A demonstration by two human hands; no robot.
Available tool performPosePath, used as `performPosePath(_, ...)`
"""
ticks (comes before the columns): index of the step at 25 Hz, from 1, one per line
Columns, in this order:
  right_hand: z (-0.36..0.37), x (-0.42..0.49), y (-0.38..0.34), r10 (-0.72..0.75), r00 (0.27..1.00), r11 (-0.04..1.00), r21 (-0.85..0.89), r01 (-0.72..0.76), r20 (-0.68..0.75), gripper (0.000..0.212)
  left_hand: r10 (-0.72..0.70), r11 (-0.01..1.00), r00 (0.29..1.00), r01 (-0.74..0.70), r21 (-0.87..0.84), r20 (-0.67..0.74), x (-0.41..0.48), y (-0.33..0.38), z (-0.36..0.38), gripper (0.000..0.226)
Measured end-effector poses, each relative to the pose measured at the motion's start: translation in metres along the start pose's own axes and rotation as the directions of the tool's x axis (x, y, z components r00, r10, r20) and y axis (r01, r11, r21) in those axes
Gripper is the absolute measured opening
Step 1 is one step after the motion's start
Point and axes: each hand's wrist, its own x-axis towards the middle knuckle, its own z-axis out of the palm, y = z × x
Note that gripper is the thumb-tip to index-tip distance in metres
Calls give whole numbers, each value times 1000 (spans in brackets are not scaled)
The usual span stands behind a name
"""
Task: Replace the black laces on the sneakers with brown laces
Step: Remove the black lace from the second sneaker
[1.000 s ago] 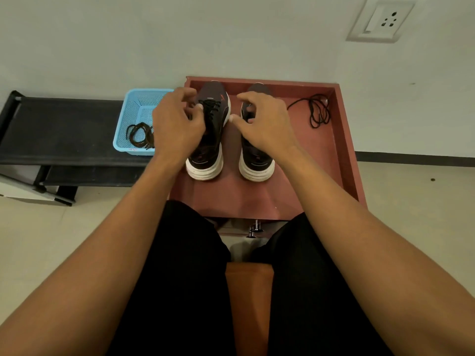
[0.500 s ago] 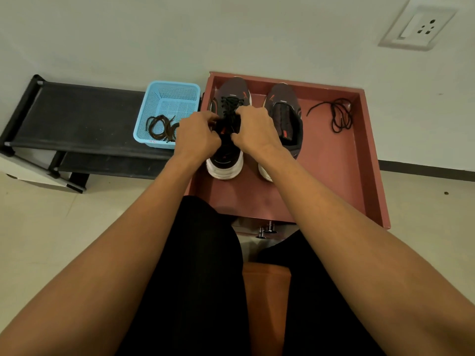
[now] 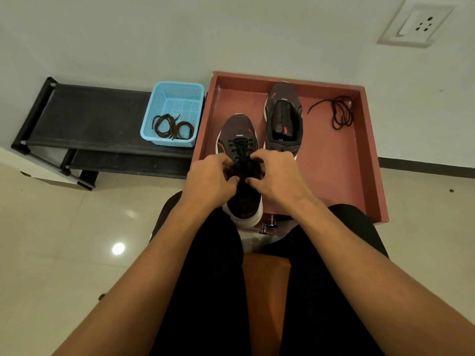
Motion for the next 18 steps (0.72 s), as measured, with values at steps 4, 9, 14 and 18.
performPosePath(4, 2, -3, 0, 39, 998, 999, 14, -39, -55, 44, -10, 999, 999, 9, -35, -44, 0, 13, -1, 36)
performPosePath(9, -1, -4, 0, 21, 995, 999, -22, -23, -93, 32, -96, 985, 977, 66, -157, -193, 7, 19, 7, 32)
performPosePath(14, -5, -8, -4, -37, 991, 999, -43, 32, -127, 14, -82, 985, 960, 38, -166, -268, 13, 17, 12, 17)
performPosePath(18, -9, -10, -3, -48, 991, 998, -39, 44, -125, 12, -77, 959, 972, 12, -282, -222, 21, 3, 14, 15)
